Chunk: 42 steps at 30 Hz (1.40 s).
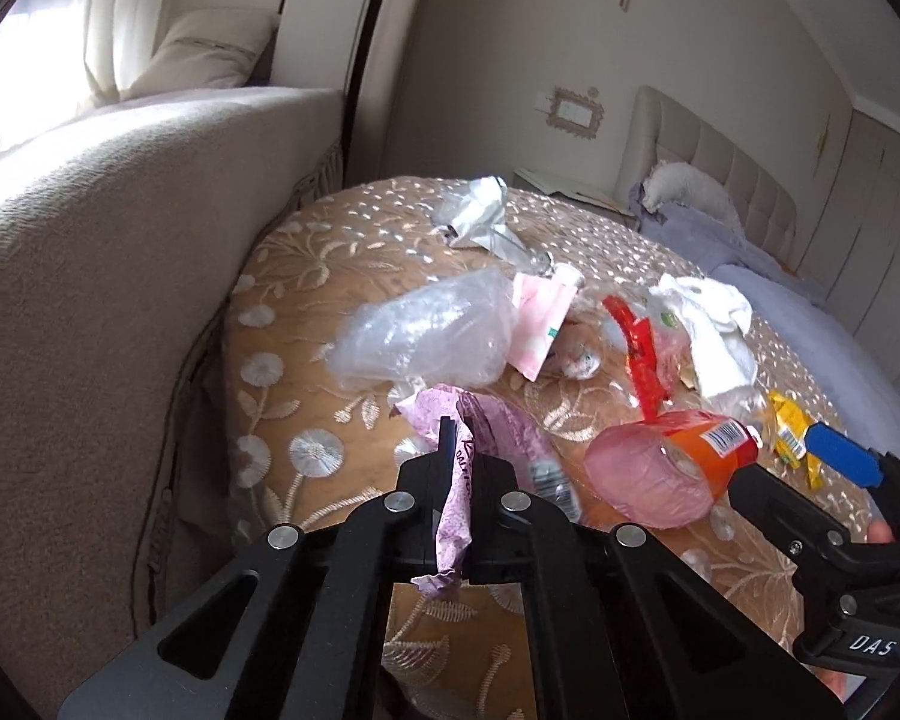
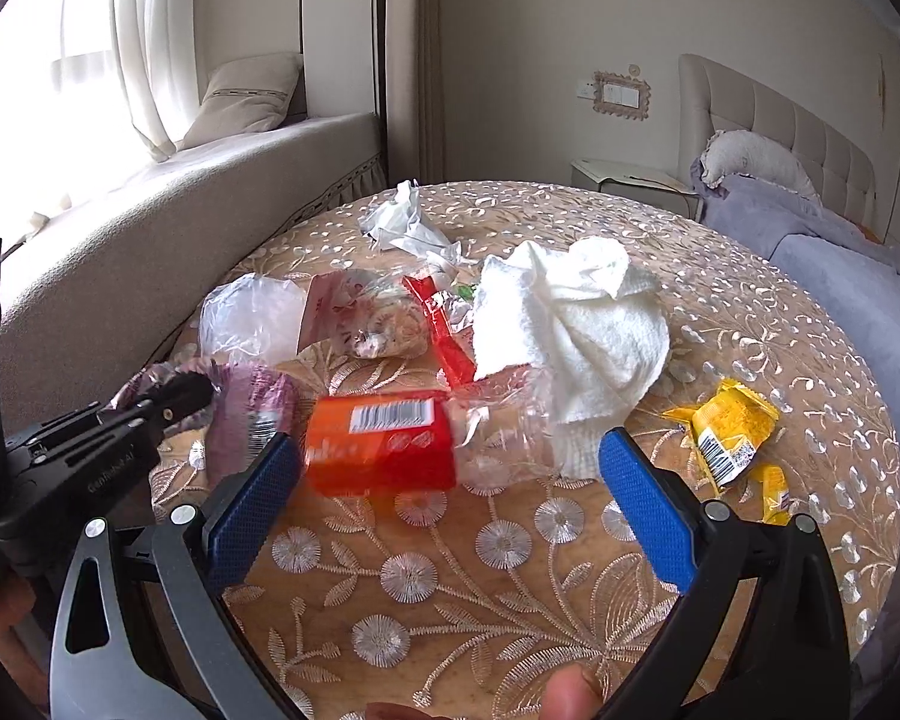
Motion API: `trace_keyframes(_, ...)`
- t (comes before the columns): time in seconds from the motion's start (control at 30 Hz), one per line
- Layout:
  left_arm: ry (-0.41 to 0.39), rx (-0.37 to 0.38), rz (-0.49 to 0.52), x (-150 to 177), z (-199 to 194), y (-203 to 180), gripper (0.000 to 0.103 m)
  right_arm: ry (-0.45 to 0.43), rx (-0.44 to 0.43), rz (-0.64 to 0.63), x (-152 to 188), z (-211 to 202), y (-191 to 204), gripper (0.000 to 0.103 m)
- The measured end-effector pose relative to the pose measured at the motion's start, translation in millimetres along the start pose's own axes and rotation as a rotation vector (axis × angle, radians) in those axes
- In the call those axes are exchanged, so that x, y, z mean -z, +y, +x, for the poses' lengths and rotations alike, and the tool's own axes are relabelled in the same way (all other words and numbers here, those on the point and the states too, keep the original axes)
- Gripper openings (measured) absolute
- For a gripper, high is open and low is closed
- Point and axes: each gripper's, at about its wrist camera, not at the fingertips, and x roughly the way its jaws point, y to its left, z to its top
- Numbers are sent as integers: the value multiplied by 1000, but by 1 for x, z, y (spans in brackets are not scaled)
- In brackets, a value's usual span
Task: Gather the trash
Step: 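Grasp the pink wrapper with the left tool while the right tool approaches the bottle, then grasp the red-labelled plastic bottle with the right tool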
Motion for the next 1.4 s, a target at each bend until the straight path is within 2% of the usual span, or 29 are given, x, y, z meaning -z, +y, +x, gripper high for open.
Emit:
trace_keyframes(0.23,-54,-7,34,-9,-21,-10,0,6,-27,25,1,2,3,99)
trace_keyframes(0.33,-68,-24,72,-10,-26,-18,0,26,-21,-15,6,6,13,99)
trace_keyframes(0.43,-74,-16,79,-11,-31,-21,0,29,24,-48,10,11,21,99)
trace_keyframes(0.5,-80,-16,90,-11,-34,-22,0,27,96,-67,9,17,24,99)
trace_keyframes(0.63,-88,-8,99,-11,-39,-24,0,57,187,-66,9,29,20,99)
trace_keyframes(0.73,-90,-2,102,-10,-40,-24,0,85,187,-38,12,31,8,98)
trace_keyframes(0.77,-92,-3,106,-10,-41,-25,0,102,173,-20,14,31,2,93)
trace_keyframes(0.83,-98,3,113,-9,-43,-27,0,108,163,15,19,29,-11,92)
trace_keyframes(1.03,-105,14,120,-10,-46,-33,0,47,157,69,26,14,-43,91)
trace_keyframes(1.13,-109,18,130,-11,-49,-39,0,-25,129,77,23,-1,-53,91)
trace_keyframes(1.33,-128,30,168,-14,-58,-59,0,-155,136,84,13,-39,-72,89)
trace_keyframes(1.37,-133,37,177,-15,-60,-64,0,-179,145,88,12,-47,-77,65)
trace_keyframes(1.4,-138,48,187,-16,-61,-70,0,-199,153,87,10,-54,-80,17)
